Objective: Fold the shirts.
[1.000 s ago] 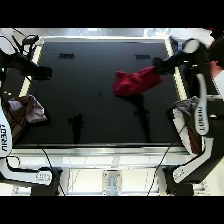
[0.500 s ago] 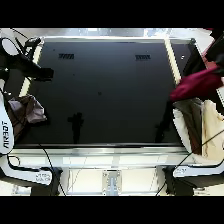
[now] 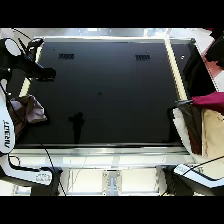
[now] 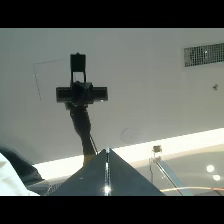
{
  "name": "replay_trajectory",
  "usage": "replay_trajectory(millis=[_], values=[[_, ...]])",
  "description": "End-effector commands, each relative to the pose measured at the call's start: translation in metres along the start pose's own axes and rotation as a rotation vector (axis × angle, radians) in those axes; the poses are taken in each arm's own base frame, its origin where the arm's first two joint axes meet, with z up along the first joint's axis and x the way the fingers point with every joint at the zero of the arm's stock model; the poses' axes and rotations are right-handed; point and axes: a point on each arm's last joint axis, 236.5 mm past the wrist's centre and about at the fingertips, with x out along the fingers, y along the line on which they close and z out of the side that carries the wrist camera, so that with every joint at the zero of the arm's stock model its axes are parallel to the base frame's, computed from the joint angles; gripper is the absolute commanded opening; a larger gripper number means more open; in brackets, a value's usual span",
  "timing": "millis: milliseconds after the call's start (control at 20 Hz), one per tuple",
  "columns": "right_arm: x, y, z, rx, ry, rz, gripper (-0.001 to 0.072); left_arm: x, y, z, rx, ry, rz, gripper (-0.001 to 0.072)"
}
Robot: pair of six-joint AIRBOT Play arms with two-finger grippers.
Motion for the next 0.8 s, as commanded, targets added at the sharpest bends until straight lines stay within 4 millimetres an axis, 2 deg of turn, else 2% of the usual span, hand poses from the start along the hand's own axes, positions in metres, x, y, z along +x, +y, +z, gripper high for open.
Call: replay_trajectory(millis=[0, 100, 200, 300, 350, 450, 550, 600, 650, 700, 750], values=[[0.015, -0.010, -0.054, 0.033, 0.096, -0.005, 0.0014, 0.001, -0.004, 0.000, 0.007, 0.002, -0.003, 0.0014], [0.043, -0.020, -0.087, 0.054, 0.184, -0.028, 0.0015, 0.001, -0.005, 0.000, 0.011, 0.002, -0.004, 0.0015], [0.070, -0.039, -0.123, 0.081, 0.293, -0.091, 0.0033, 0.001, -0.007, 0.001, 0.014, 0.003, -0.006, 0.0015], [0.083, -0.061, -0.151, 0.094, 0.392, -0.172, 0.0326, 0.002, -0.010, 0.001, 0.018, 0.003, -0.013, 0.0015], [0.083, -0.067, -0.156, 0.096, 0.410, -0.201, 0.0418, 0.002, -0.013, 0.001, 0.020, 0.004, -0.022, 0.0015], [0.069, -0.070, -0.142, 0.095, 0.349, -0.228, 0.0422, 0.002, -0.019, 0.002, 0.018, -0.002, -0.046, 0.0015], [0.039, -0.068, -0.109, 0.083, 0.211, -0.244, 0.0422, 0.001, -0.023, 0.003, 0.017, -0.005, -0.061, 0.0015], [0.019, -0.064, -0.086, 0.076, 0.106, -0.243, 0.0422, 0.001, -0.023, 0.003, 0.017, -0.005, -0.061, 0.0015], [0.000, -0.052, -0.059, 0.093, -0.016, -0.207, 0.0421, 0.001, -0.022, 0.003, 0.016, -0.005, -0.060, 0.0014], [-0.017, -0.027, -0.034, 0.096, -0.134, -0.115, 0.0421, 0.002, -0.022, 0.003, 0.016, -0.004, -0.060, 0.0014], [-0.033, 0.013, -0.012, 0.060, -0.237, 0.041, 0.0420, 0.002, -0.022, 0.003, 0.016, -0.003, -0.061, 0.0014]])
